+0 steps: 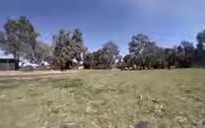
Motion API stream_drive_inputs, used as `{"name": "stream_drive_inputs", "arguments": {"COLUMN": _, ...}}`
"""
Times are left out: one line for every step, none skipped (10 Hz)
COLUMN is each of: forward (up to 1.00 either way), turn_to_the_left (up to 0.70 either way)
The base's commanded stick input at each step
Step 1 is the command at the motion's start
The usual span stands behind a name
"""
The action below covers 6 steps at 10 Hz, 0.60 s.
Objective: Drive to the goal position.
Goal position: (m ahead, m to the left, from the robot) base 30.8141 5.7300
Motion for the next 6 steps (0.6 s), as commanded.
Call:
{"name": "stream_drive_inputs", "arguments": {"forward": 1.00, "turn_to_the_left": 0.00}}
{"name": "stream_drive_inputs", "arguments": {"forward": 1.00, "turn_to_the_left": 0.00}}
{"name": "stream_drive_inputs", "arguments": {"forward": 1.00, "turn_to_the_left": 0.00}}
{"name": "stream_drive_inputs", "arguments": {"forward": 1.00, "turn_to_the_left": 0.00}}
{"name": "stream_drive_inputs", "arguments": {"forward": 1.00, "turn_to_the_left": 0.00}}
{"name": "stream_drive_inputs", "arguments": {"forward": 1.00, "turn_to_the_left": 0.00}}
